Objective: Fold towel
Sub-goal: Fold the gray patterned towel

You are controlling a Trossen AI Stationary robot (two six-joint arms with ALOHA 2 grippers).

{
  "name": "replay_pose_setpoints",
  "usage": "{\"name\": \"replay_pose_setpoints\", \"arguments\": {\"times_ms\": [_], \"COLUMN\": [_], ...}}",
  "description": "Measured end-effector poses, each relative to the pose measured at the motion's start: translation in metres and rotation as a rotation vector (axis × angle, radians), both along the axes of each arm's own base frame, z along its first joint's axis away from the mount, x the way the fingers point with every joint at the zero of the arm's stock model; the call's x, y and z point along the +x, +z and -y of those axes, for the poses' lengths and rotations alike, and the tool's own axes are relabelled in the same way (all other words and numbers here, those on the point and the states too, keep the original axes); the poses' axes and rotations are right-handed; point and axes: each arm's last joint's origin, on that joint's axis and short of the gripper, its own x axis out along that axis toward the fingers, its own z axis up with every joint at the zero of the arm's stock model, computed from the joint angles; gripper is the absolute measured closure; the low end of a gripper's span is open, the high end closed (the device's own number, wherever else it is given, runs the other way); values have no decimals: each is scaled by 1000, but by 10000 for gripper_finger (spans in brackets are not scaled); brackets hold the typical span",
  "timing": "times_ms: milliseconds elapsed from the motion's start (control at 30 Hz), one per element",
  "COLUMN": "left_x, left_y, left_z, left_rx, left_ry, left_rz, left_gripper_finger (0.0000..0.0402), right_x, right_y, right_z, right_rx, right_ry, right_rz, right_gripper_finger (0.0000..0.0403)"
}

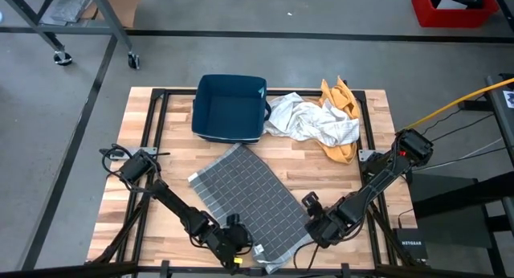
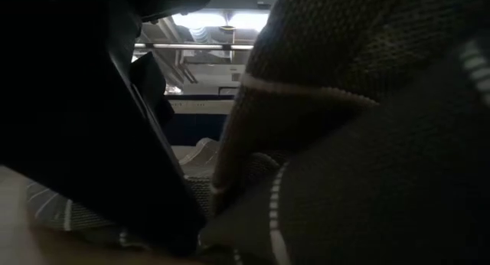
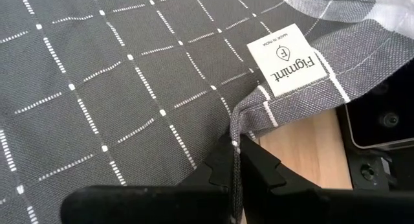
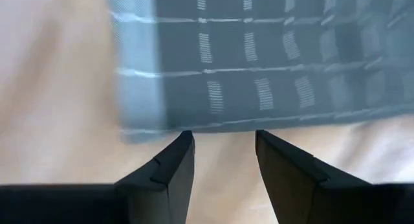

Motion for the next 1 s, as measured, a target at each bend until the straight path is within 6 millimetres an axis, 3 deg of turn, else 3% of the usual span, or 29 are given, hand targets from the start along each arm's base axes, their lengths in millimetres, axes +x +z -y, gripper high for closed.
{"name": "replay_pose_setpoints", "arguments": {"times_ms": [133,433,700,1000], "left_x": [0,0,0,0], "left_y": [0,0,0,-1], "left_z": [0,0,0,0], "left_rx": [11,33,58,59], "left_ry": [-9,-30,-53,-53], "left_rz": [1,7,11,11], "left_gripper_finger": [398,398,399,399], "right_x": [-1,1,1,-6], "right_y": [0,1,1,-11], "right_z": [-2,-6,-6,-1], "right_rx": [146,281,290,299], "right_ry": [-214,-601,-639,-800], "right_rz": [-102,-144,-148,-229], "right_gripper_finger": [233,233,233,233]}}
